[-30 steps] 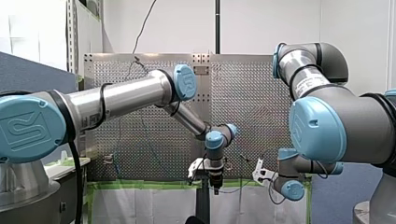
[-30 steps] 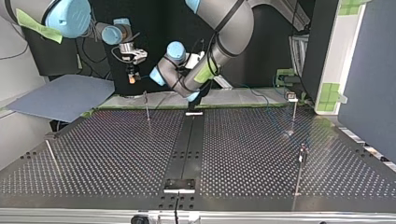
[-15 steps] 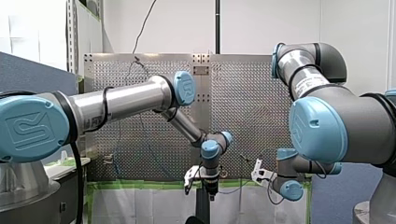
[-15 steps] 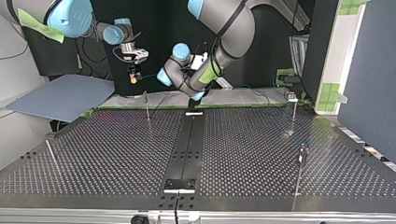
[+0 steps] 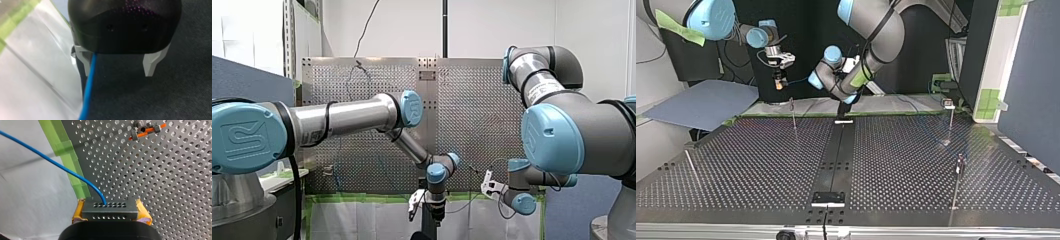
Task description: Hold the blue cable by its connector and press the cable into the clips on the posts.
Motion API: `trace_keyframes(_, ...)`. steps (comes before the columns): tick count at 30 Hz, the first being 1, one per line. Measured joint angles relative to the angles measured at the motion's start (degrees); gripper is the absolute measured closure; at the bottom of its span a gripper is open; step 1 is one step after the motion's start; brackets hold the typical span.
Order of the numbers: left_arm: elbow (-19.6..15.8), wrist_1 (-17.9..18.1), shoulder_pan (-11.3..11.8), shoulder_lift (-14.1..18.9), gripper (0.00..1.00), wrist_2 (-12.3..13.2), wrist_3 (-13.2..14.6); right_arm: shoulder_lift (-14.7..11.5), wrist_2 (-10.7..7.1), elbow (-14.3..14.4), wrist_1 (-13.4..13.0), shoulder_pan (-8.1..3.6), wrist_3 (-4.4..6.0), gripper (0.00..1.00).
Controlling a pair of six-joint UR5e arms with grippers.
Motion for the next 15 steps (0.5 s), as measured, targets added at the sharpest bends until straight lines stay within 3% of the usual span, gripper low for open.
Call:
trace_keyframes(9, -0.02, 0.25, 0.63, -4.01, 0.02, -0.19, 1.95, 0.01, 0.0, -0.11, 0.0, 0.16, 0.0, 1.0)
trace_keyframes(15, -0.14, 0.79, 0.77, -4.84, 0.02, -0.21, 2.22, 0.0, 0.0, -0.2, 0.01, 0.32, 0.0, 1.0)
